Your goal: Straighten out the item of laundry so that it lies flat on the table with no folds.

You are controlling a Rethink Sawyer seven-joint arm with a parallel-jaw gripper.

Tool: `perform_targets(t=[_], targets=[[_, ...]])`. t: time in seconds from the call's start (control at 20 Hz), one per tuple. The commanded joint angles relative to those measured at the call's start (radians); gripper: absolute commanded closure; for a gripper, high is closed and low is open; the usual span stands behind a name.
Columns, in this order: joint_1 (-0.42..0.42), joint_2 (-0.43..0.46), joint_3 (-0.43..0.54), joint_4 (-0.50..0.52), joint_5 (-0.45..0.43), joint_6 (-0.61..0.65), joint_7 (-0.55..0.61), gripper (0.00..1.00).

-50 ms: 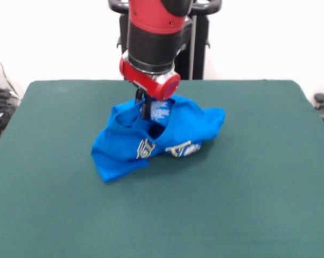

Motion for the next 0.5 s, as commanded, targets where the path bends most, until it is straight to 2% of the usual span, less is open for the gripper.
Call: perform_targets(t=[0.05, 0.2, 0.35, 0.45, 0.5], targets=[[0.038, 0.151, 0.077, -0.316, 0.085, 0.207, 0.179, 1.0], [0.026, 0.187, 0.078, -0.391, 0.089, 0.209, 0.159, 1.0], [0.011, 0.216, 0.075, -0.431, 0.089, 0.15, 0.147, 1.0], [0.012, 0.203, 0.063, -0.378, 0.102, 0.069, 0.185, 1.0], [0.02, 0.188, 0.055, -0.316, 0.11, -0.013, 0.223, 1.0]])
